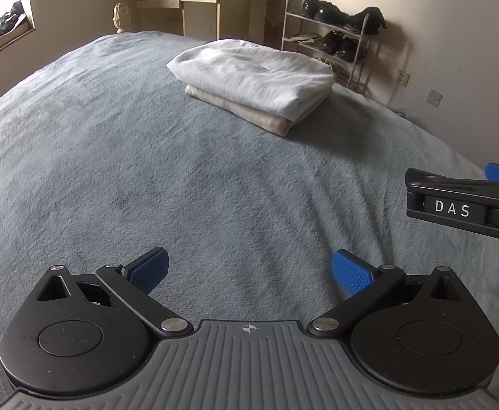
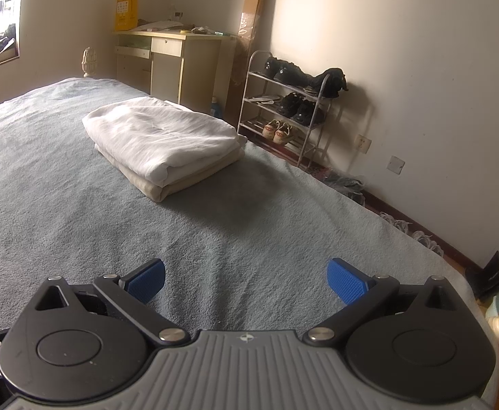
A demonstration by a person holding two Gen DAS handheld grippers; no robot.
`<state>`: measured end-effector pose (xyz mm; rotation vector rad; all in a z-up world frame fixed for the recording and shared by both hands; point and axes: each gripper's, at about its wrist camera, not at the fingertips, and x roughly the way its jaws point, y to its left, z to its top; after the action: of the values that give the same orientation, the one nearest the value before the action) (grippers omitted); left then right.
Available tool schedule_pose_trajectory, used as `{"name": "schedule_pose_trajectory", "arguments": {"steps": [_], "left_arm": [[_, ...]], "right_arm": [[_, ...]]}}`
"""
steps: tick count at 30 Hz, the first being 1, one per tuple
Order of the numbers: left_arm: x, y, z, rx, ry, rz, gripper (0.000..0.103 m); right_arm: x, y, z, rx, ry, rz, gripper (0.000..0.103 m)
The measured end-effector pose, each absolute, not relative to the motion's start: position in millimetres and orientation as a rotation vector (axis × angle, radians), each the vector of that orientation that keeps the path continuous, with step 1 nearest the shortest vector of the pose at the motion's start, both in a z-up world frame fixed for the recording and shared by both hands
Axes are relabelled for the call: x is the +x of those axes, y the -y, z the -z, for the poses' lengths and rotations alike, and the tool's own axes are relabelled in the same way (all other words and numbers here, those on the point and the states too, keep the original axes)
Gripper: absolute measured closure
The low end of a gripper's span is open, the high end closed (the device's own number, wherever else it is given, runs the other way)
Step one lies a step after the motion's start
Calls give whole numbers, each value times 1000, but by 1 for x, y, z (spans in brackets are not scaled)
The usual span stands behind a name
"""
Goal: Fold clothes
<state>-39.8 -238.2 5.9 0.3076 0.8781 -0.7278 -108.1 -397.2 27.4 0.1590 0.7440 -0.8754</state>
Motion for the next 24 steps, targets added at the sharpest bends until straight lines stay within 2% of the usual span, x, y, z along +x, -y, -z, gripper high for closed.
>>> {"name": "schedule_pose_trajectory", "arguments": {"steps": [24], "left_arm": [[-38,238,-5,305,-886,724,0]], "right_arm": [[-108,395,-26,162,-747,878,0]]}}
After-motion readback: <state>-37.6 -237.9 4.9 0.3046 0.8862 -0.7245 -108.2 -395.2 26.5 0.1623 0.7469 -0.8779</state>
